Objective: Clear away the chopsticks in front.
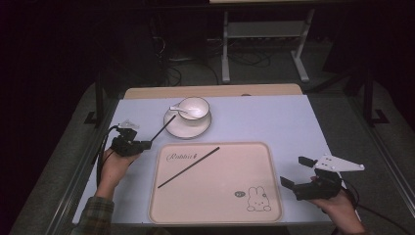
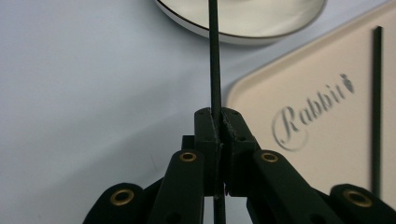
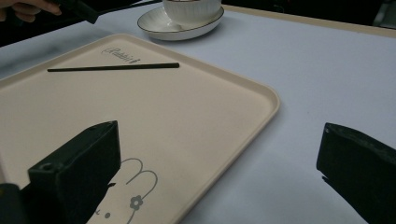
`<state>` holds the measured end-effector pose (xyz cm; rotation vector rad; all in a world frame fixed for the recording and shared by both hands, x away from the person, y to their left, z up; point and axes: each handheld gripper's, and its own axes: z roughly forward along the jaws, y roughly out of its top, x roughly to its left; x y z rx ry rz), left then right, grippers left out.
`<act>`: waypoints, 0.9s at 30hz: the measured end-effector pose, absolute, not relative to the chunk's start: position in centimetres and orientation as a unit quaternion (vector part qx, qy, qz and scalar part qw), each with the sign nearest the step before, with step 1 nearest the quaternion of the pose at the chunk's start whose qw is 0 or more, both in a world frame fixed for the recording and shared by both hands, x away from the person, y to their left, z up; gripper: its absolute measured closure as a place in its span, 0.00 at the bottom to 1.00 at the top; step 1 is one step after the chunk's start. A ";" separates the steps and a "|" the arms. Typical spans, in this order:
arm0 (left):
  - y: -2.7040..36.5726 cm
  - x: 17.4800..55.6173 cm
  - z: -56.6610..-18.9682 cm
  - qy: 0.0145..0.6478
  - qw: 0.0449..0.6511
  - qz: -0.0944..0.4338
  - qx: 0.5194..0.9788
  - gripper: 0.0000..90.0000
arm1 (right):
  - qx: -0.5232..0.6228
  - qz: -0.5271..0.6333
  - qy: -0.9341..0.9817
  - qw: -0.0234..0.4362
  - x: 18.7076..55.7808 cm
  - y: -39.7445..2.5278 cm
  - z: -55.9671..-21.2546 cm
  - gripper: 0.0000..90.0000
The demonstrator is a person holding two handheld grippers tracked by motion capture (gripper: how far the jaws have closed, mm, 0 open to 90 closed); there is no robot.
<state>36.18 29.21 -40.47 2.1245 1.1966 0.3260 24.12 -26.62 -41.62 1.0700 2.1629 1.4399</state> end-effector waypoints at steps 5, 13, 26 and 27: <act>29.1 34.7 -40.3 0.452 0.345 0.112 0.815 0.95 | 0.377 0.505 0.759 0.165 24.1 -26.7 -41.6 0.00; 27.5 33.0 -39.9 0.425 0.360 0.093 0.825 0.95 | 0.374 0.504 0.761 0.164 24.1 -26.5 -41.6 0.00; 22.9 31.4 -40.2 0.372 0.362 0.052 0.853 0.95 | 0.373 0.505 0.761 0.164 24.1 -26.4 -41.5 0.00; 22.4 31.3 -40.4 0.366 0.359 0.049 0.857 0.95 | 0.373 0.505 0.761 0.163 24.1 -26.4 -41.6 0.00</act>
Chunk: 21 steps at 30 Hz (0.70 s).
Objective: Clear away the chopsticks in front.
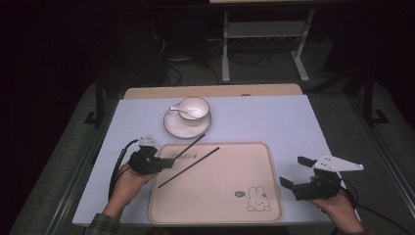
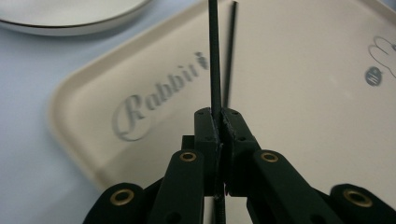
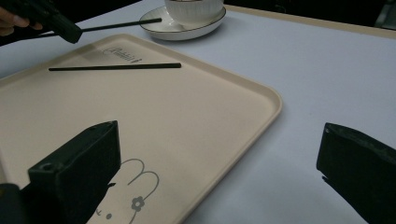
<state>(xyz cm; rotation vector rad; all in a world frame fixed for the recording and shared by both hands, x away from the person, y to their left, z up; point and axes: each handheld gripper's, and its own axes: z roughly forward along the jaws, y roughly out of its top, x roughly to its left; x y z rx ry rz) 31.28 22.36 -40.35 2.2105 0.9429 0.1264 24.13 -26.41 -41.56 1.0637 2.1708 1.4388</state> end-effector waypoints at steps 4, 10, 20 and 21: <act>21.0 31.0 -40.8 0.350 0.351 0.040 0.868 0.95 | 0.372 0.504 0.762 0.164 24.1 -26.4 -41.6 0.00; 19.0 30.9 -42.3 0.335 0.328 0.028 0.883 0.95 | 0.372 0.504 0.762 0.164 24.2 -26.3 -41.6 0.00; 18.1 30.8 -43.3 0.327 0.307 0.027 0.893 0.94 | 0.372 0.504 0.763 0.163 24.2 -26.3 -41.6 0.00; 18.1 30.8 -43.3 0.327 0.308 0.027 0.893 0.94 | 0.371 0.504 0.762 0.163 24.1 -26.3 -41.6 0.00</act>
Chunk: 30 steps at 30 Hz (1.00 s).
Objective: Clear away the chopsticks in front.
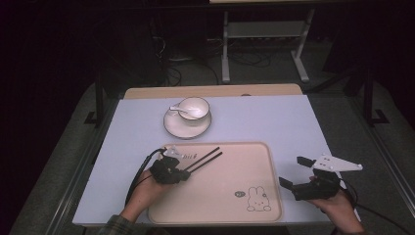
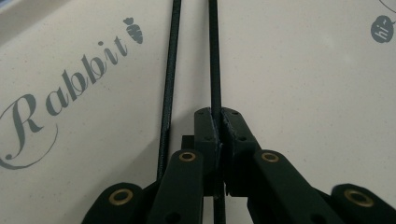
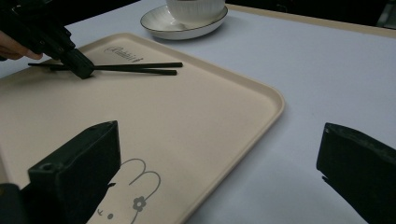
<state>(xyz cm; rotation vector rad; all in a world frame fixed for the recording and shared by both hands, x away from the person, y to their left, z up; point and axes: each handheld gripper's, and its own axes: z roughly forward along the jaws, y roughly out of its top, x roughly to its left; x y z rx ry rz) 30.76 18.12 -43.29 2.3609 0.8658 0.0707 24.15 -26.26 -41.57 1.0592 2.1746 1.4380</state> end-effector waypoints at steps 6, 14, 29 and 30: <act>18.2 30.8 -43.3 0.327 0.313 0.023 0.891 0.91 | 0.371 0.504 0.763 0.163 24.1 -26.3 -41.5 0.00; 17.6 31.3 -42.2 0.311 0.327 0.024 0.892 0.87 | 0.372 0.504 0.762 0.163 24.2 -26.3 -41.6 0.00; 9.4 34.9 -42.8 0.244 0.337 0.019 0.909 0.99 | 0.373 0.503 0.763 0.162 24.1 -26.3 -41.6 0.00; 9.4 34.9 -42.8 0.244 0.337 0.019 0.909 0.99 | 0.373 0.503 0.763 0.162 24.1 -26.3 -41.6 0.00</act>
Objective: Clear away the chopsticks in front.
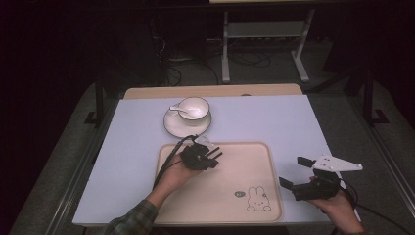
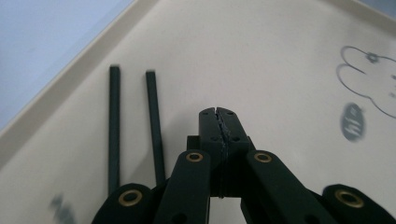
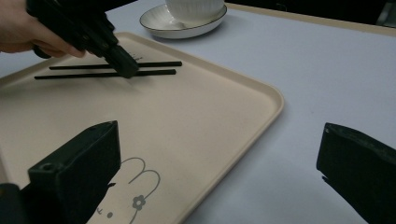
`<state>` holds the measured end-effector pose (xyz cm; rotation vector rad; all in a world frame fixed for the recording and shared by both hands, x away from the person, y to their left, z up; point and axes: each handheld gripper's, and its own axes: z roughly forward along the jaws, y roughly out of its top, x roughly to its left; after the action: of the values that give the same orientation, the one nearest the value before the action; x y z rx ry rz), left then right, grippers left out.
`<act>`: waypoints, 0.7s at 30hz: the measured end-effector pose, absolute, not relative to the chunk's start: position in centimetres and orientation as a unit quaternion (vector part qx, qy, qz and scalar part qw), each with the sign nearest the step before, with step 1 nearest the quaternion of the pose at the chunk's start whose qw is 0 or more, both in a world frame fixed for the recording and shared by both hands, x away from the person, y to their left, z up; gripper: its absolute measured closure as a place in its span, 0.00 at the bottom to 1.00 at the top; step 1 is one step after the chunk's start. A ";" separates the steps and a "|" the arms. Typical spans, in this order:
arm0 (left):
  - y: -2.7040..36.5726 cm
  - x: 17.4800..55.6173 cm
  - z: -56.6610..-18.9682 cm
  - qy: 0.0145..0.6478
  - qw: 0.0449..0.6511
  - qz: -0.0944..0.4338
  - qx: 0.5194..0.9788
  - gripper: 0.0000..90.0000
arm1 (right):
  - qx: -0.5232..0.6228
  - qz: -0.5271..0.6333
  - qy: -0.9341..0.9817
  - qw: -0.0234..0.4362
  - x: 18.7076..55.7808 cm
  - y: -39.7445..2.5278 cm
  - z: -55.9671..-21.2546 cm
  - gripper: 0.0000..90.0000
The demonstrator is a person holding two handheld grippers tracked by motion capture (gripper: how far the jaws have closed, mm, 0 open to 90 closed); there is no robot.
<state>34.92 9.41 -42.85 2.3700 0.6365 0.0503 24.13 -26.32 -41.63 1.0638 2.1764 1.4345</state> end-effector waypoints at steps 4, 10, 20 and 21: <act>8.3 36.3 -43.9 0.250 0.336 0.039 0.907 0.99 | 0.374 0.503 0.762 0.162 24.1 -26.4 -41.6 0.00; 9.6 38.3 -44.0 0.283 0.344 0.047 0.894 0.99 | 0.377 0.504 0.760 0.164 24.1 -26.7 -41.7 0.00; 13.6 38.0 -43.8 0.308 0.329 0.056 0.891 0.99 | 0.378 0.505 0.759 0.165 24.0 -26.7 -41.6 0.00; 14.5 37.7 -43.7 0.314 0.325 0.057 0.890 0.99 | 0.378 0.505 0.759 0.165 24.0 -26.7 -41.6 0.00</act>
<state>37.71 14.47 -43.72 2.3336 0.8228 0.1482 24.01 -26.69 -41.63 1.0763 2.1618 1.4376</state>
